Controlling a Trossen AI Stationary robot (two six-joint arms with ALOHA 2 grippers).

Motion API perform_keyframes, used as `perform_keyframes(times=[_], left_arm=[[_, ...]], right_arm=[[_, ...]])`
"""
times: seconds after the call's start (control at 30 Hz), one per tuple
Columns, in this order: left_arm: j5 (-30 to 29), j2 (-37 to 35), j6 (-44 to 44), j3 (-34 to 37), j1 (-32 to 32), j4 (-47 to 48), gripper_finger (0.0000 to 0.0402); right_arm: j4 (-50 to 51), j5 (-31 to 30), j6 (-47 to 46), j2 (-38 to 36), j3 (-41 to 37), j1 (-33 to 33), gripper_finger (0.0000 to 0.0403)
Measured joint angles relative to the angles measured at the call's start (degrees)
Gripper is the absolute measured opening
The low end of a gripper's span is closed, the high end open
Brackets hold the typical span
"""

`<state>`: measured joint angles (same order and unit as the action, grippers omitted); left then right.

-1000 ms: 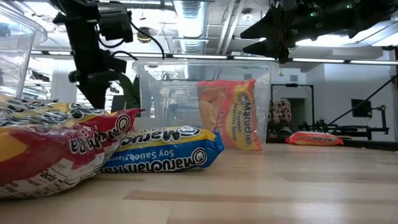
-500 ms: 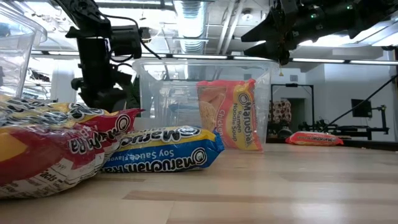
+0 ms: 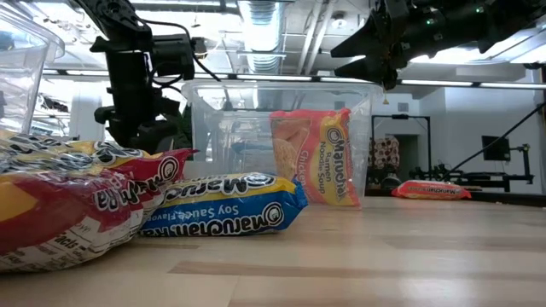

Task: Sort Maruchan noodles
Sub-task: Put the red noodle pack into the bottom transparent bin

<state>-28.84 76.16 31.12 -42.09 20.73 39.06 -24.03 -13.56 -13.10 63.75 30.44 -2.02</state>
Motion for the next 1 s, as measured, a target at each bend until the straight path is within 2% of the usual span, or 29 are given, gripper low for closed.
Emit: perform_keyframes(times=[0.3, 0.5, 0.73, 0.87, 1.0], left_arm=[[0.0, 0.0, 1.6, 0.8, 0.0, -0.5, 0.0223], [2.6, 0.0, 1.2, 5.2, 1.2, -6.4, 0.0222], [2.6, 0.0, -1.7, 6.0, 1.8, -9.0, 0.0215], [2.5, 0.0, -2.0, 6.0, 1.8, -8.6, 0.0168], [2.4, 0.0, -3.5, 6.0, 1.8, -8.0, 0.0063]], right_arm=[[0.0, 0.0, -0.1, 0.0, 0.0, 0.0, 0.0276], [0.0, 0.0, -0.1, 0.0, 0.0, 0.0, 0.0276], [0.0, 0.0, -0.1, 0.0, 0.0, 0.0, 0.0276], [0.0, 0.0, -0.1, 0.0, 0.0, 0.0, 0.0276], [0.0, 0.0, -0.1, 0.0, 0.0, 0.0, 0.0276]])
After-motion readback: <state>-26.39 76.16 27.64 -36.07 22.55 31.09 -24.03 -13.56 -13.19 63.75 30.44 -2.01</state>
